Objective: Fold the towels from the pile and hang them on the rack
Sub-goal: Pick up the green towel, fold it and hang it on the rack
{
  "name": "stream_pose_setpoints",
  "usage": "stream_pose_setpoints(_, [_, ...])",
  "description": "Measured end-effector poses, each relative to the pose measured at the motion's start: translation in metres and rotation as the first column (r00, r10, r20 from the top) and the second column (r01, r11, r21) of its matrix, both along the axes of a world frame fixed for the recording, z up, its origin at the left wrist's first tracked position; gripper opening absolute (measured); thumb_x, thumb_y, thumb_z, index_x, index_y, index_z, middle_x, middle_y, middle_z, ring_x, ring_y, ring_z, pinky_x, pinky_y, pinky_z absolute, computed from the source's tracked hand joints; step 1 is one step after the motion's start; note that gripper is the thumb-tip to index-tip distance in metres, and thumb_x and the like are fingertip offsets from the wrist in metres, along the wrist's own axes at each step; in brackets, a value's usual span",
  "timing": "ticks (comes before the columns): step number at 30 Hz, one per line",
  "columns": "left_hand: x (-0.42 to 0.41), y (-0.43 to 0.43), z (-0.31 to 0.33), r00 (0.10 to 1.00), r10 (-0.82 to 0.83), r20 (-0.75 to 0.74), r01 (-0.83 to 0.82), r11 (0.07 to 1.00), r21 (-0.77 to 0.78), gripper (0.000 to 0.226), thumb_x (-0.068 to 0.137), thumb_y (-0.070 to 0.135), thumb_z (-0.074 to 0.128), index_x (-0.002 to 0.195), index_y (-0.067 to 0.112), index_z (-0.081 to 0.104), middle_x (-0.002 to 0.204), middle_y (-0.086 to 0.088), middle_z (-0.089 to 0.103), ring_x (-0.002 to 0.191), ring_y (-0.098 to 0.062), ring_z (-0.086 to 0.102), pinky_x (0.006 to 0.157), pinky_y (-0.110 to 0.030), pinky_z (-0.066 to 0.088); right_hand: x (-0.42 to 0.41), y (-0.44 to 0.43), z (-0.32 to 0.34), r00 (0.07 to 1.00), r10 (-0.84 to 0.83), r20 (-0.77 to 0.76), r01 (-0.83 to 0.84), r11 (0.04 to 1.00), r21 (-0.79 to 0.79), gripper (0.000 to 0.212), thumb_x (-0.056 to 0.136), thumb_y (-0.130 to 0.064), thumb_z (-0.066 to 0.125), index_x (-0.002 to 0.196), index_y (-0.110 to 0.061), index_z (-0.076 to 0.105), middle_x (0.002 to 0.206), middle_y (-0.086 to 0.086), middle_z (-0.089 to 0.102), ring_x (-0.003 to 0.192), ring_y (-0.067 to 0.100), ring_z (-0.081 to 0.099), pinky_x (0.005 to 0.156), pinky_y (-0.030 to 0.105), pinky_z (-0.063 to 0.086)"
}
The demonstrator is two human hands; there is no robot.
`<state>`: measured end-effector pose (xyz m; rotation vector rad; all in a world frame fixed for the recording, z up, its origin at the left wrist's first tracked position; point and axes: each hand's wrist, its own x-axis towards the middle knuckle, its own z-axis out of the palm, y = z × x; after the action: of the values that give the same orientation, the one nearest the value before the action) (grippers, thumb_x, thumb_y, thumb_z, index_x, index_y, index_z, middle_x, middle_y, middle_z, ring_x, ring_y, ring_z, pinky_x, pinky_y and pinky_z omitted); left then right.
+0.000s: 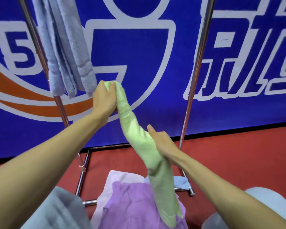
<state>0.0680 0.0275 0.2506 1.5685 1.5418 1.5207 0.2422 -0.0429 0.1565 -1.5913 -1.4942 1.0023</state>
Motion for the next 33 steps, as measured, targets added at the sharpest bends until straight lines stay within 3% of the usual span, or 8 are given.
stream_pose_setpoints(4, [-0.004,-0.001,-0.055,0.996,-0.060,0.071,0.075,0.972,-0.225,0.034,0.096,0.021,0.034,0.101,-0.002,0.060,0.081,-0.020,0.065,0.051,-0.019,0.061,0.042,-0.025,0.049,0.005,0.004,-0.003,0.996,-0.012,-0.094,0.007,0.998,-0.056,0.052,0.094,-0.056,0.040,0.065,-0.014,0.043,0.059,0.002,0.037,0.048,0.013,0.031,0.040,0.021,0.024])
stream_pose_setpoints(6, [0.000,-0.006,-0.084,0.978,-0.103,0.181,0.167,0.906,-0.388,0.033,0.096,0.015,0.033,0.100,-0.001,0.061,0.075,-0.017,0.066,0.047,-0.017,0.064,0.045,-0.025,0.053,0.006,0.007,-0.005,0.986,-0.052,-0.156,0.035,0.994,-0.108,0.052,0.093,-0.060,0.040,0.071,-0.014,0.049,0.063,0.003,0.040,0.053,0.014,0.037,0.045,0.022,0.029])
stream_pose_setpoints(9, [0.008,-0.018,-0.123,0.911,-0.140,0.387,0.358,0.735,-0.576,0.034,0.098,0.014,0.034,0.111,-0.003,0.060,0.094,-0.019,0.068,0.070,-0.025,0.071,0.053,-0.030,0.059,0.009,0.019,-0.012,0.978,-0.135,-0.160,0.103,0.975,-0.195,0.058,0.090,-0.065,0.037,0.078,-0.012,0.057,0.066,0.003,0.046,0.060,0.017,0.044,0.056,0.026,0.035])
stream_pose_setpoints(14, [0.022,-0.037,-0.153,0.799,-0.237,0.553,0.576,0.564,-0.591,0.022,0.094,0.008,0.044,0.089,0.005,0.066,0.078,-0.007,0.066,0.066,-0.021,0.065,0.071,-0.038,0.057,0.018,0.032,-0.016,0.884,-0.017,-0.467,-0.089,0.975,-0.205,0.048,0.095,-0.051,0.047,0.086,-0.006,0.062,0.080,0.011,0.058,0.080,0.025,0.057,0.074,0.034,0.045])
stream_pose_setpoints(17, [0.028,-0.041,-0.151,0.787,-0.247,0.565,0.589,0.574,-0.569,0.020,0.093,0.011,0.046,0.078,0.011,0.060,0.072,-0.008,0.051,0.065,-0.019,0.052,0.066,-0.034,0.052,0.025,0.027,-0.012,0.817,0.185,-0.546,-0.292,0.949,-0.115,0.021,0.095,-0.009,0.052,0.105,0.005,0.064,0.091,0.011,0.068,0.082,0.019,0.066,0.076,0.027,0.052])
stream_pose_setpoints(19, [0.028,-0.043,-0.149,0.781,-0.216,0.586,0.584,0.586,-0.563,0.026,0.099,0.025,0.041,0.090,0.011,0.061,0.077,-0.010,0.055,0.070,-0.021,0.055,0.067,-0.034,0.052,0.028,0.026,-0.012,0.807,0.175,-0.564,-0.270,0.958,-0.090,0.024,0.091,0.005,0.051,0.113,0.009,0.060,0.095,0.014,0.067,0.081,0.020,0.066,0.073,0.024,0.055])
stream_pose_setpoints(26, [0.020,-0.056,-0.147,0.771,-0.252,0.585,0.603,0.586,-0.542,0.065,0.091,0.063,0.037,0.104,0.007,0.066,0.099,-0.013,0.073,0.086,-0.026,0.068,0.080,-0.037,0.051,0.033,0.028,-0.015,0.739,-0.034,-0.673,-0.070,0.989,-0.127,0.019,0.088,0.008,0.056,0.103,0.005,0.066,0.094,0.013,0.071,0.084,0.019,0.069,0.077,0.027,0.059])
stream_pose_setpoints(33, [0.028,-0.064,-0.151,0.802,-0.357,0.479,0.548,0.758,-0.353,0.025,0.092,0.025,0.059,0.100,0.005,0.070,0.093,-0.009,0.073,0.082,-0.017,0.064,0.075,-0.030,0.048,0.032,0.030,-0.016,0.581,-0.170,-0.796,0.013,0.980,-0.200,0.019,0.085,0.008,0.059,0.104,0.011,0.063,0.096,0.019,0.068,0.075,0.019,0.071,0.062,0.025,0.057])
